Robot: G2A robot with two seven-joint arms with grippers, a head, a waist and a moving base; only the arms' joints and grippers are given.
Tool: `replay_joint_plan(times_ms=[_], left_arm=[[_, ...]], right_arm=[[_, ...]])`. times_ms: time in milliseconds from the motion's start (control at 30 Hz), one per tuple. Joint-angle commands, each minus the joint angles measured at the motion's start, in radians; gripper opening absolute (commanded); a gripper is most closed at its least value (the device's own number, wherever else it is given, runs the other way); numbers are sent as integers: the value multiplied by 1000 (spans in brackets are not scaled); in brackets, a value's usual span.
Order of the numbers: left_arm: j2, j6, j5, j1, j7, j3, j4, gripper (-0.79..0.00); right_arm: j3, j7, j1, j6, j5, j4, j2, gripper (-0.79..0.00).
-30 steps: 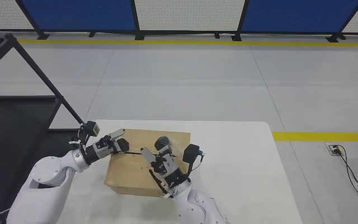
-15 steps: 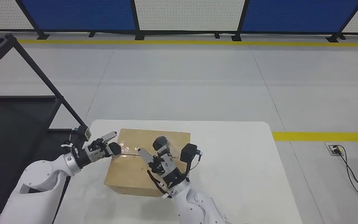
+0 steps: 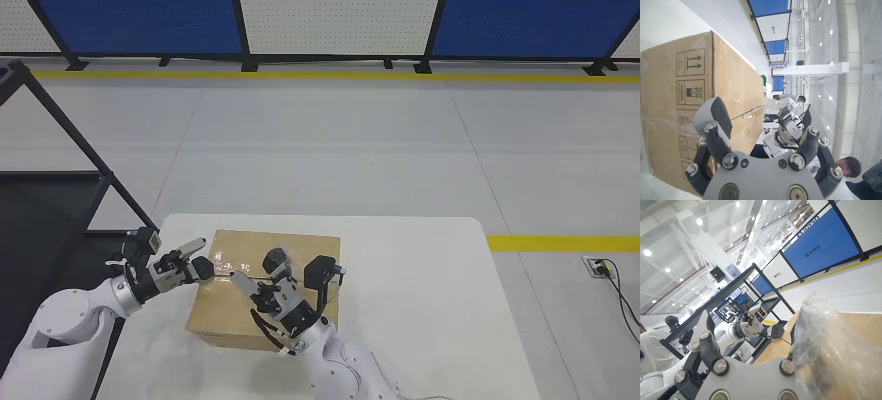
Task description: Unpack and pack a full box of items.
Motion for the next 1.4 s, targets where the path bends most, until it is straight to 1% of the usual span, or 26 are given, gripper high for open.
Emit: replay_joint_plan(times_ms=[0,267,633,1033,1367], left_arm=[[0,-1,-1,0,-1,1,1,0],[1,-6,-11,2,5,5,4,0],[2,-7,-11,0,10,16,0,0],[3,-10,-16,5,17,27,-9,0],[3,-15,-22,8,21,35,-12,0]], right_arm=[[-4,8,5,10,-2,6,-2,0],[-21,26,28,31,0,31,-14,0],[-23,67,34,29,12,35,-21,0],[-10,246,49,25,150,22,-27,0],[-3,321,55,20,216,14,-30,0]])
